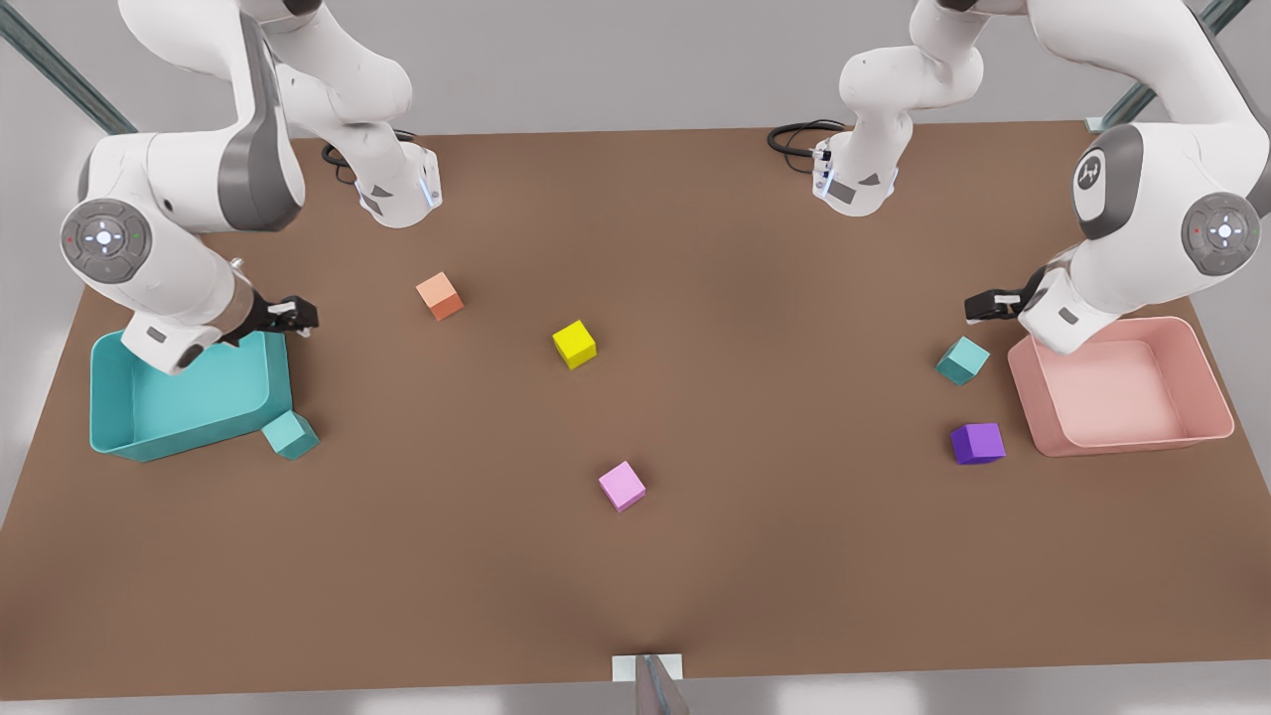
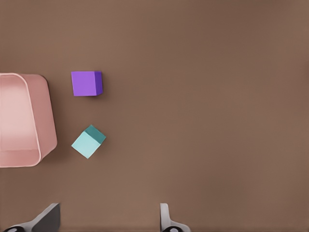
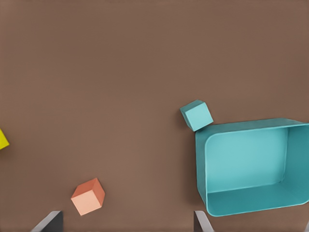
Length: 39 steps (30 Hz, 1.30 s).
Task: Stack the two blue cubes on top of each other
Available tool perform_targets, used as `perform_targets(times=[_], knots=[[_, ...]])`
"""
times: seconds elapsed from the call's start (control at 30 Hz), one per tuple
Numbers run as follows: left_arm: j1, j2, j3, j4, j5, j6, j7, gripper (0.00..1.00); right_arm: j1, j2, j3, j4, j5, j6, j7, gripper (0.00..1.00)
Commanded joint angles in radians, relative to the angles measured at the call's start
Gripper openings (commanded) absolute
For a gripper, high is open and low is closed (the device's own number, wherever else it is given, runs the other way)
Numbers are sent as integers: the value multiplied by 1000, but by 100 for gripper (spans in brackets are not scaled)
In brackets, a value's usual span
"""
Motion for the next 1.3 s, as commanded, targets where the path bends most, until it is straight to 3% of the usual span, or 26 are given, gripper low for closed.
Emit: perform_targets(times=[0.0, 0.07, 0.13, 0.3, 0.5, 0.63, 1.0, 1.27], knots=[[1, -1, 0, 1, 1, -4, -19, 100, 1, 4, 1, 4, 2, 3, -16, 100], [0, -1, 0, 0, 1, -7, -21, 100, 4, 42, 7, 53, -30, 1, -49, 100], [0, -1, 0, 0, 1, -10, -22, 100, 16, 139, 24, 107, -96, 50, -295, 100], [0, -1, 0, 0, 1, -18, -24, 100, -56, 306, 15, 75, -92, 256, -378, 100], [-2, -1, 0, 0, 1, -29, -24, 100, -159, 305, 16, -127, -50, 531, -491, 100], [-2, 15, 0, -3, -1, -41, -26, 100, -163, 332, 15, -163, -64, 659, -663, 100], [-7, 47, -2, -5, -1, -116, -59, 100, -228, 365, 15, -239, -110, 785, -1093, 100], [-8, 82, 0, -3, -1, -104, -56, 100, -251, 383, 16, -276, -98, 781, -1082, 100]])
